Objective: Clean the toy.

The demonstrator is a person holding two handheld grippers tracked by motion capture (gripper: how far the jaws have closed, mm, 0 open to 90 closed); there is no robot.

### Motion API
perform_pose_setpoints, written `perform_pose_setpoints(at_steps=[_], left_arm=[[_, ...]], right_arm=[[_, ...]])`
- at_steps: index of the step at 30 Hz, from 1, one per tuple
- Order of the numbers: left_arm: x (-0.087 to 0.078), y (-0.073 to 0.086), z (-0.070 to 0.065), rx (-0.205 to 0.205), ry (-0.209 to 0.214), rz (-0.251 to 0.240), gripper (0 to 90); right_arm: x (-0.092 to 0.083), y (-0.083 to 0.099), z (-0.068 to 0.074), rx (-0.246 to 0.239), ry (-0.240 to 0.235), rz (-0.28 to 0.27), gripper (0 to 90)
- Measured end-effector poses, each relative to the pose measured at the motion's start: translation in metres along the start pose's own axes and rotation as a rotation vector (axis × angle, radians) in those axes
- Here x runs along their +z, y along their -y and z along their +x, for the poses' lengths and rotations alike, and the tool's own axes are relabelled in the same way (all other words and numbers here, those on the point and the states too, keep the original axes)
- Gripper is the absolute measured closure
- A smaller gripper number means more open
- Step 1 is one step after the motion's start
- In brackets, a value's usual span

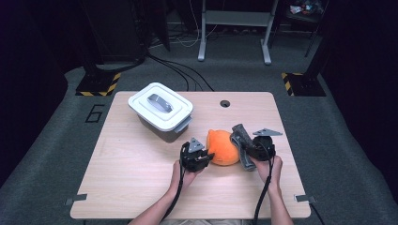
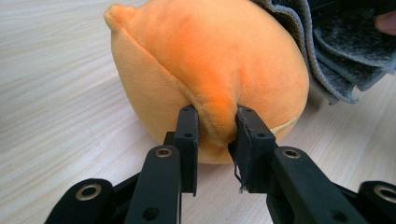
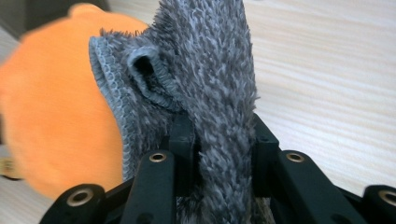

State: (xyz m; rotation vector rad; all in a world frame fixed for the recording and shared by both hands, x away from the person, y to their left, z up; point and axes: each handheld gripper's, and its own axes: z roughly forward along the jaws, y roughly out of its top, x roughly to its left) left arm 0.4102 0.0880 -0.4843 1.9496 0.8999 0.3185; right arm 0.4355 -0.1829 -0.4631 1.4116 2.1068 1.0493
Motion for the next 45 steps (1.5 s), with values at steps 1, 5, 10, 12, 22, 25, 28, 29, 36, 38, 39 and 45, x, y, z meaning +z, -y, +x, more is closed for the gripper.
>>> perform_pose_setpoints(at_steps=[1, 5, 10, 12, 22, 25, 28, 29, 36, 38, 39, 45], left_arm=[[0.000, 0.000, 0.000, 0.001, 0.000, 0.000, 72.2], [0.000, 0.000, 0.000, 0.000, -0.001, 0.000, 72.2], [0.000, 0.000, 0.000, -0.003, -0.001, 0.000, 72.2], [0.000, 0.000, 0.000, -0.007, -0.004, -0.003, 72.2], [0.000, -0.001, 0.000, -0.019, -0.008, -0.004, 72.2], [0.000, -0.003, 0.000, -0.023, -0.009, -0.001, 72.2], [0.002, -0.004, 0.000, -0.029, -0.008, 0.005, 72.1], [0.002, -0.004, 0.000, -0.035, -0.009, 0.001, 72.1], [0.003, -0.006, -0.001, -0.041, -0.008, 0.005, 72.1], [0.003, -0.007, -0.001, -0.041, -0.007, 0.006, 72.1], [0.002, -0.007, -0.001, -0.040, -0.007, 0.006, 72.1], [0.002, -0.007, -0.001, -0.044, -0.007, 0.005, 72.3]], right_arm=[[0.001, 0.002, -0.002, 0.005, 0.002, 0.006, 68.7], [0.008, 0.007, -0.011, 0.022, 0.000, 0.028, 68.6], [0.010, 0.011, -0.016, 0.058, -0.013, 0.036, 68.6], [0.008, 0.010, -0.016, 0.057, -0.013, 0.030, 68.6], [-0.022, -0.007, -0.002, 0.007, -0.022, -0.058, 68.8], [-0.032, -0.015, 0.010, -0.032, -0.030, -0.086, 68.8], [-0.037, -0.022, 0.025, -0.064, -0.051, -0.102, 68.8], [-0.037, -0.024, 0.030, -0.072, -0.058, -0.111, 68.8], [-0.029, -0.032, 0.059, -0.134, -0.106, -0.098, 68.7], [-0.025, -0.032, 0.067, -0.144, -0.117, -0.089, 68.7], [-0.023, -0.031, 0.070, -0.149, -0.117, -0.082, 68.7], [-0.007, -0.027, 0.083, -0.181, -0.101, -0.044, 68.8]])
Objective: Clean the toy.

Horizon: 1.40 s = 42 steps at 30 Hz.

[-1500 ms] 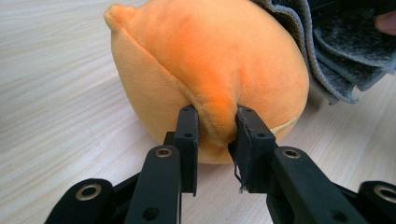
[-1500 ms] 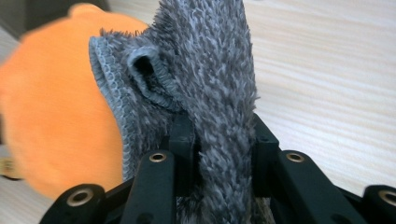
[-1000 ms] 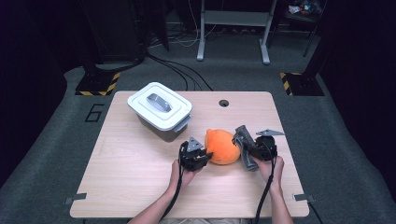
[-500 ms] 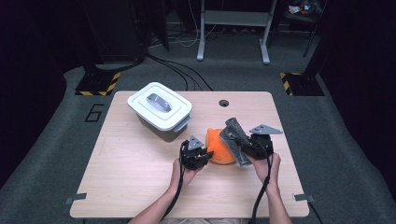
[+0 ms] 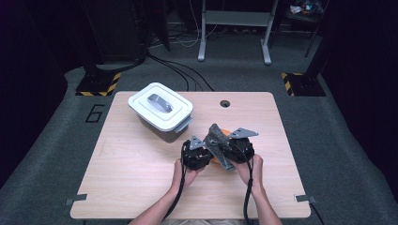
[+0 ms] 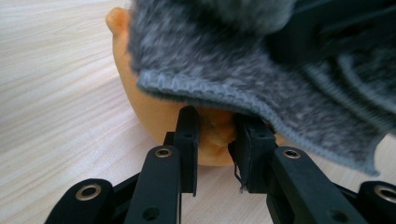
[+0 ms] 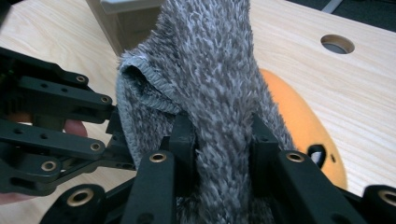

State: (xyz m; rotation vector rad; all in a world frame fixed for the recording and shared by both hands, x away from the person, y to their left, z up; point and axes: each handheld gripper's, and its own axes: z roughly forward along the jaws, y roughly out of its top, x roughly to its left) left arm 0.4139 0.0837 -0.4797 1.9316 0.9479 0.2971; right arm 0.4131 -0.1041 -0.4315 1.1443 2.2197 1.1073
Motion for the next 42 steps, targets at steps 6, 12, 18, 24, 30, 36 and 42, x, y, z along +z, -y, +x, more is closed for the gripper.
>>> perform_pose_setpoints(at_steps=[6, 12, 18, 24, 30, 36, 42], left_arm=[[0.000, 0.000, -0.001, -0.002, 0.000, 0.001, 72.4], [0.000, 0.000, -0.002, -0.004, 0.000, -0.005, 72.4], [0.000, 0.000, -0.001, -0.004, 0.003, -0.002, 72.4], [0.000, 0.000, -0.002, -0.004, 0.001, -0.005, 72.4], [0.000, 0.000, -0.001, -0.004, 0.007, -0.002, 72.4], [0.001, 0.000, -0.002, -0.006, 0.007, -0.008, 72.4], [0.000, -0.002, -0.002, -0.011, -0.002, -0.008, 72.5]], right_arm=[[0.001, 0.004, 0.003, -0.025, 0.037, -0.004, 69.0], [-0.005, 0.010, -0.003, -0.016, 0.049, -0.010, 69.0], [-0.013, 0.021, -0.015, 0.023, 0.073, -0.011, 68.9], [-0.017, 0.037, -0.033, 0.074, 0.093, -0.001, 68.7], [-0.016, 0.050, -0.055, 0.146, 0.111, 0.015, 68.7], [-0.007, 0.063, -0.072, 0.212, 0.117, 0.030, 68.7], [-0.016, 0.060, -0.071, 0.216, 0.130, 0.010, 69.0]])
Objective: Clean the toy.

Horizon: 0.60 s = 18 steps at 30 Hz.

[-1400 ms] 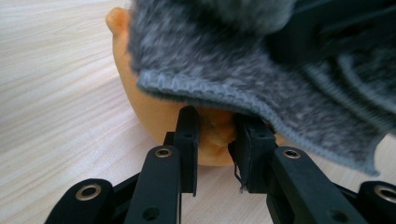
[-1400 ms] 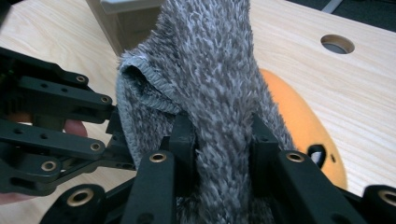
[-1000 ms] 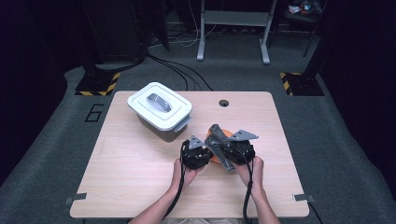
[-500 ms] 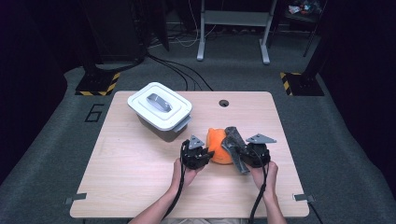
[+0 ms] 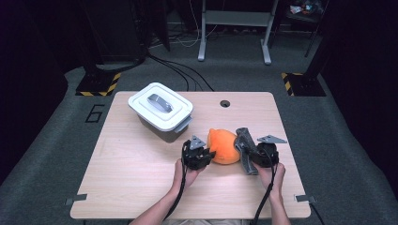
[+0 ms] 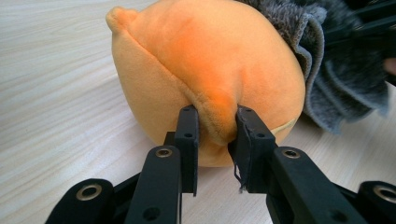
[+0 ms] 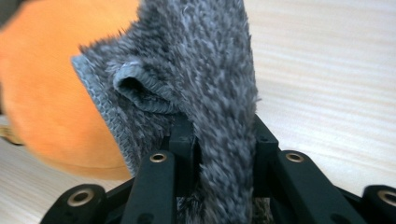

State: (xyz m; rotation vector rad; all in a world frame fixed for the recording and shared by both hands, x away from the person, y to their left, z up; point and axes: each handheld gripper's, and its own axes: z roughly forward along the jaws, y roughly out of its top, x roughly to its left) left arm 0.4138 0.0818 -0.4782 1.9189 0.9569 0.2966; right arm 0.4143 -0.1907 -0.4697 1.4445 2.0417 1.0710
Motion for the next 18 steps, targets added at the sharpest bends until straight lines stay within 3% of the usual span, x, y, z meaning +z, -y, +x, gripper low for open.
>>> perform_pose_setpoints(at_steps=[3, 8, 14, 18], left_arm=[[0.000, 0.000, 0.001, -0.005, 0.004, 0.003, 72.5], [0.001, -0.001, 0.000, -0.007, 0.001, -0.003, 72.5], [0.000, -0.001, 0.000, -0.004, 0.002, 0.002, 72.4], [0.000, 0.000, 0.000, -0.010, -0.001, 0.004, 72.5]], right_arm=[[-0.012, -0.006, 0.007, -0.004, -0.025, -0.042, 69.1], [-0.024, -0.018, 0.032, -0.066, -0.073, -0.084, 69.0], [-0.014, -0.027, 0.065, -0.142, -0.130, -0.071, 68.9], [-0.001, -0.028, 0.080, -0.180, -0.125, -0.041, 68.8]])
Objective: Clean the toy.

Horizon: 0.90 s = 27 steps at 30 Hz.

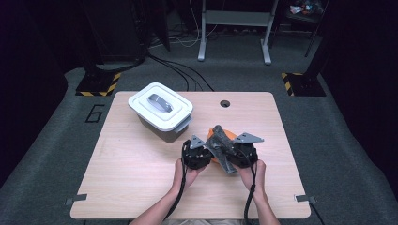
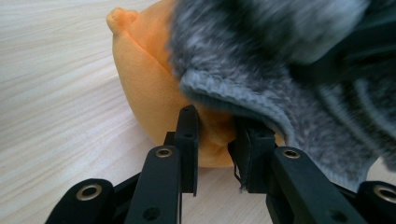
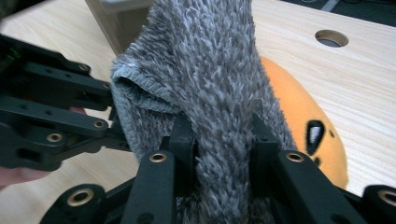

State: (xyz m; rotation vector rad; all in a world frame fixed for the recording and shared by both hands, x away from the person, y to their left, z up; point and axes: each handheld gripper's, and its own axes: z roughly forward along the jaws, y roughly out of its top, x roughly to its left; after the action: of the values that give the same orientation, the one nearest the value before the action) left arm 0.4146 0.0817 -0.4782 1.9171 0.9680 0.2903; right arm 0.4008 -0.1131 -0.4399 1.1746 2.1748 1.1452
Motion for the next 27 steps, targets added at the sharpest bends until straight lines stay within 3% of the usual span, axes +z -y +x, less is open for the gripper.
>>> perform_pose_setpoints(at_steps=[3, 13, 15, 22, 27], left_arm=[[0.000, 0.000, 0.001, -0.003, 0.003, -0.001, 72.5], [0.001, 0.001, 0.001, 0.000, 0.012, -0.002, 72.5], [0.001, 0.001, 0.001, 0.002, 0.012, -0.003, 72.5], [0.001, 0.002, 0.003, 0.004, 0.017, 0.003, 72.3], [0.001, 0.002, 0.003, 0.018, 0.020, 0.001, 71.6]], right_arm=[[0.005, 0.000, 0.003, -0.035, 0.033, 0.007, 69.1], [-0.007, 0.013, -0.019, 0.010, 0.069, 0.006, 69.3], [-0.009, 0.017, -0.027, 0.027, 0.085, 0.008, 69.3], [-0.007, 0.034, -0.061, 0.156, 0.101, 0.028, 69.1], [-0.003, 0.036, -0.067, 0.184, 0.080, 0.032, 69.1]])
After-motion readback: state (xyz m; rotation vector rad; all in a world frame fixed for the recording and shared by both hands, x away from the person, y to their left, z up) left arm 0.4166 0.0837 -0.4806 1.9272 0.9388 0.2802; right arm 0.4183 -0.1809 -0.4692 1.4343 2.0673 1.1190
